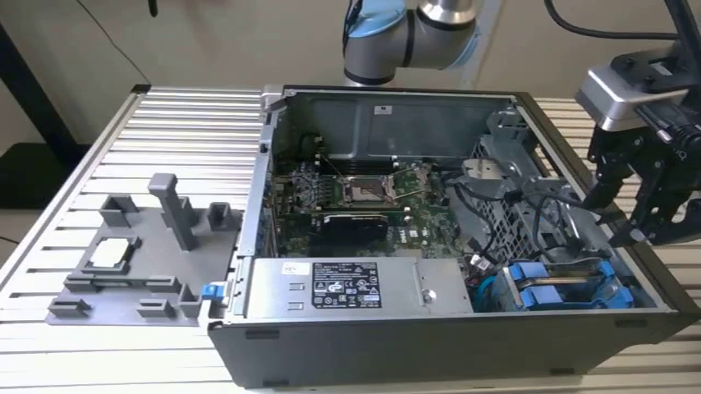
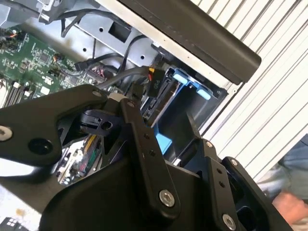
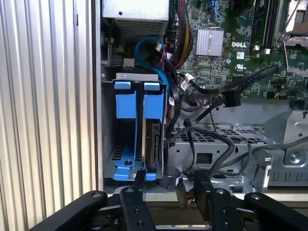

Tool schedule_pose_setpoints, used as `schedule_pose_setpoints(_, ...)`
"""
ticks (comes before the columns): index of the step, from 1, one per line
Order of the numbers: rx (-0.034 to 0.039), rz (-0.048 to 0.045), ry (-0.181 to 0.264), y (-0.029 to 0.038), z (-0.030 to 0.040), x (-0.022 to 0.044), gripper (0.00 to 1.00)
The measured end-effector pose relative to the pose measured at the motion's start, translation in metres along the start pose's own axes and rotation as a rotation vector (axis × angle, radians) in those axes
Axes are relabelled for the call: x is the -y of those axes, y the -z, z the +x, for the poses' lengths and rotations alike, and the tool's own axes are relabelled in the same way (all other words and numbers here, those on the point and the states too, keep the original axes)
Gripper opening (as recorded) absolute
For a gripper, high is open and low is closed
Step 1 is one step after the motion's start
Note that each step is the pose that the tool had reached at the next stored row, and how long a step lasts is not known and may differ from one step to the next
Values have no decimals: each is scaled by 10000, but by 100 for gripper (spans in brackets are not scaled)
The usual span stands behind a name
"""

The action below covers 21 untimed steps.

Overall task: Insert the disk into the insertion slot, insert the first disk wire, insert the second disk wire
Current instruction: 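Insert the first disk wire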

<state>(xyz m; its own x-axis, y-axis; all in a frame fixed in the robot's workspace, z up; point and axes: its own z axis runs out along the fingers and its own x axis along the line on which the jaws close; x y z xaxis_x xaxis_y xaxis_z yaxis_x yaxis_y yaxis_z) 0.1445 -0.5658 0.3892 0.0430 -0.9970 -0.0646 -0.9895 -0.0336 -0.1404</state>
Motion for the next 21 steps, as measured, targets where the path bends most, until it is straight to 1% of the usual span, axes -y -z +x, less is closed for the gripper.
schedule_pose_setpoints(5, 81, -18, 216, -35, 5, 67, 53)
schedule_pose_setpoints(9, 153, -62, 307, -58, 8, 117, 53)
schedule_pose_setpoints(10, 169, -111, 312, -60, 8, 125, 53)
schedule_pose_setpoints(14, 203, -431, 309, -64, 10, 155, 53)
schedule_pose_setpoints(15, 222, -481, 308, -65, 10, 167, 53)
schedule_pose_setpoints(17, 293, -516, 309, -70, 12, 198, 53)
schedule_pose_setpoints(21, 432, -524, 422, -77, 14, 248, 53)
